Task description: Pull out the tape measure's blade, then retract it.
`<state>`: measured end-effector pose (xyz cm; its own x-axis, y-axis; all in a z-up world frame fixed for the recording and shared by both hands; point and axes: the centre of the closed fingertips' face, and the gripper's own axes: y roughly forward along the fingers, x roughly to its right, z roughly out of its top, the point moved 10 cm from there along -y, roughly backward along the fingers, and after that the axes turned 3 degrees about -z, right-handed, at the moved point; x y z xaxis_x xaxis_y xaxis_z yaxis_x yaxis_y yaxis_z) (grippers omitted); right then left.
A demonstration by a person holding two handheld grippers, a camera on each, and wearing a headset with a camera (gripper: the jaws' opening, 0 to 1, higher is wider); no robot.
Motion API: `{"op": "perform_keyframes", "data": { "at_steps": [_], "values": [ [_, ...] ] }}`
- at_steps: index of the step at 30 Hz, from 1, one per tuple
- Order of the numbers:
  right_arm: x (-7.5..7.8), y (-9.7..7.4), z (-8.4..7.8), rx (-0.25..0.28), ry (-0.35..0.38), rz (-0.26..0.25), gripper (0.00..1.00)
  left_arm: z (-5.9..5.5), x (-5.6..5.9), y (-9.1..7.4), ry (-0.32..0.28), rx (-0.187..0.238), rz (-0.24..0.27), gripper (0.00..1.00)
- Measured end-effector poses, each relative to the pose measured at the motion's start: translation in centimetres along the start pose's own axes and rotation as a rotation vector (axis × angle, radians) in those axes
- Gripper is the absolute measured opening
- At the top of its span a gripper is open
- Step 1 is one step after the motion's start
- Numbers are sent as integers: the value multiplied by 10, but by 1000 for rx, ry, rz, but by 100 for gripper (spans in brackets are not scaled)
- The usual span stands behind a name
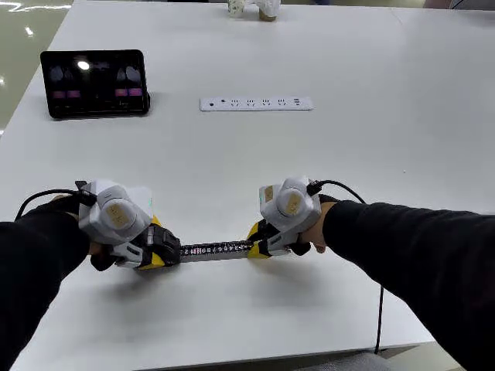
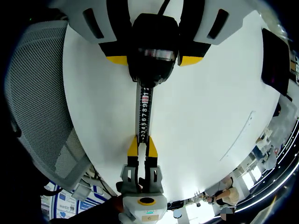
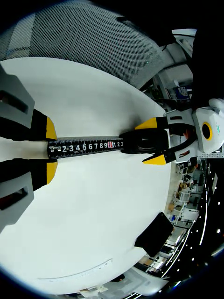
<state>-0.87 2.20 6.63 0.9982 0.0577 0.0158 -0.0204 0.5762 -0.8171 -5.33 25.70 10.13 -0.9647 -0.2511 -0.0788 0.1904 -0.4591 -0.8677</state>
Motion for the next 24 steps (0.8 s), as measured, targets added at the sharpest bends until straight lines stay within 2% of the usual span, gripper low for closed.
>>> {"op": "perform_keyframes", "data": {
  "at_steps": [24],
  "values": [
    [0, -7, -10, -6, 2, -8, 10, 1, 1, -1, 0, 3, 3, 33]
  ]
}}
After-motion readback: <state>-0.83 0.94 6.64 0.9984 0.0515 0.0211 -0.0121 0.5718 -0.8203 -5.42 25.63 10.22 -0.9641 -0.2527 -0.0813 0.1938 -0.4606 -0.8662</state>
